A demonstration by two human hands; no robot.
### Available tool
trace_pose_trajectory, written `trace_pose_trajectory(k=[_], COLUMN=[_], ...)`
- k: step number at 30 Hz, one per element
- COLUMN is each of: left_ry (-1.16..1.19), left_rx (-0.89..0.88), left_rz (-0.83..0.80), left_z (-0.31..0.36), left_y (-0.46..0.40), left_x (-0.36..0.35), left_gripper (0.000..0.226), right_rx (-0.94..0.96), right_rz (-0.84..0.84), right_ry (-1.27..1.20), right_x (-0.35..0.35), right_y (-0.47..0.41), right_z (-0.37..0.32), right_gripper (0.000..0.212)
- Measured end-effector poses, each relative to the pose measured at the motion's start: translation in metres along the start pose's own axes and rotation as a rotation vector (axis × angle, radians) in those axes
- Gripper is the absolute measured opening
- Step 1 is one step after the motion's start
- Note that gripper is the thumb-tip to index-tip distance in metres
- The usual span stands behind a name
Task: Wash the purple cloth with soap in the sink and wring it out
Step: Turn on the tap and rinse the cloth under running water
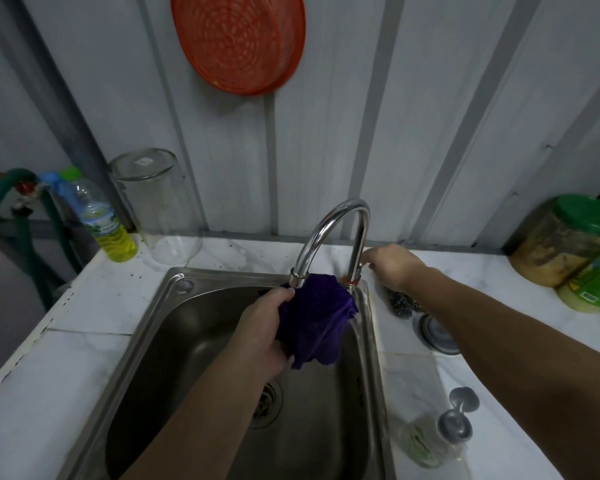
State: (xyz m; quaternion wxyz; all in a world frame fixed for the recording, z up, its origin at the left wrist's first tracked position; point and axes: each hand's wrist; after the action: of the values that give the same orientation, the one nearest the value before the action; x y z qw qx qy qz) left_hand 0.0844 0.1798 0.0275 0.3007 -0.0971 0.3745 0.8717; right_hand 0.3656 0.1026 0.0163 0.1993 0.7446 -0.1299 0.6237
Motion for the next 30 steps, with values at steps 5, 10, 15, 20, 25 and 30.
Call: trace_pose_trajectory(k=[5,10,15,20,25,30], left_ry=[-0.002,-0.008,-0.029,-0.010,0.012,0.015], left_rx=[-0.013,-0.009,0.003,0.030,0.066,0.091], left_rz=[-0.004,-0.004,-0.006,-0.018,-0.004,0.012], left_z=[0.002,0.002,0.002,0.004,0.004,0.001], left_y=[-0.002,-0.001,0.002,0.010,0.013,0.017], left_x=[0.001,0.006,0.008,0.010,0.017,0.021], left_gripper=[0.031,0.030,0.023,0.035,0.030,0.031], right_rx=[-0.061,-0.124,-0.133,-0.122,-0.144,-0.166], right_rz=[0.065,0.035,0.019,0.013,-0.038,-0.026], right_ry=[0.007,-0.053,-0.052,-0.022,0.007,0.099], right_x=[-0.004,-0.004,-0.006,-0.003,0.004,0.028], right_y=[0.000,0.003,0.011,0.012,0.016,0.025], right_z=[0.003,0.006,0.009,0.004,-0.001,-0.017], right_gripper=[0.048,0.055,0.052,0.052,0.056,0.056])
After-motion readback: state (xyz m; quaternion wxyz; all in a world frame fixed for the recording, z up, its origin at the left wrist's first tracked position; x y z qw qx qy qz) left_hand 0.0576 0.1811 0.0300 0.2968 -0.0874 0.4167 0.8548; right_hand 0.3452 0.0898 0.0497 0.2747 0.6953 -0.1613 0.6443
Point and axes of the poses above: each hand's wrist, its own y-axis away from the middle knuckle, its own x-axis out of the back of the hand, z = x × y, and after that the axes turned 5 degrees about -y, right-handed
